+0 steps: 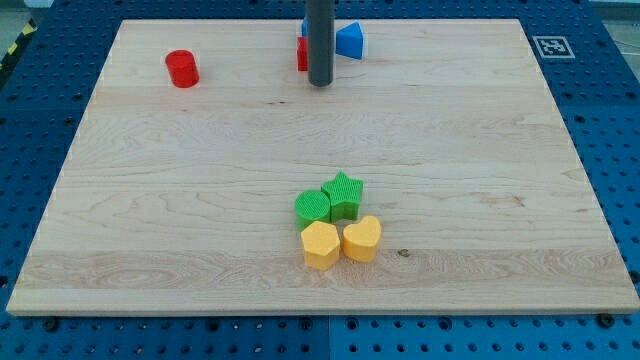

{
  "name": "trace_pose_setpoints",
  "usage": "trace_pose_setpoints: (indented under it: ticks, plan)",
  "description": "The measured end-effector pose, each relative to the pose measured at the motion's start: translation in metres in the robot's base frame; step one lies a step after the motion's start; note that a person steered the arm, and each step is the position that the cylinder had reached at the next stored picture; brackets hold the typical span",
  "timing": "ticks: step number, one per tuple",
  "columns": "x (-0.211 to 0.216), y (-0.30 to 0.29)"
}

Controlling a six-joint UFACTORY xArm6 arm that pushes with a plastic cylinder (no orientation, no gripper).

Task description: Move the red star diagonally to the bottom left of the blue cube

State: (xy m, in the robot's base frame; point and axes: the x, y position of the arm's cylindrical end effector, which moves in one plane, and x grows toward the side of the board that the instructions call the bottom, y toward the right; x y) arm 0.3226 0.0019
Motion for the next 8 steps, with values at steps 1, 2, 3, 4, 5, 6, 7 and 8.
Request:
trace_pose_setpoints:
  ticks: [1,2,3,4,5,6,7,8]
  plan:
    - [0.002,0.005]
    - [-0.014,0.003]
    - [-0.016,0.002]
    - [-0.024,0.0]
    - [-0.027,0.0]
    - [-0.022,0.0]
    - [-0.022,-0.001]
    - [-0.022,-0.017]
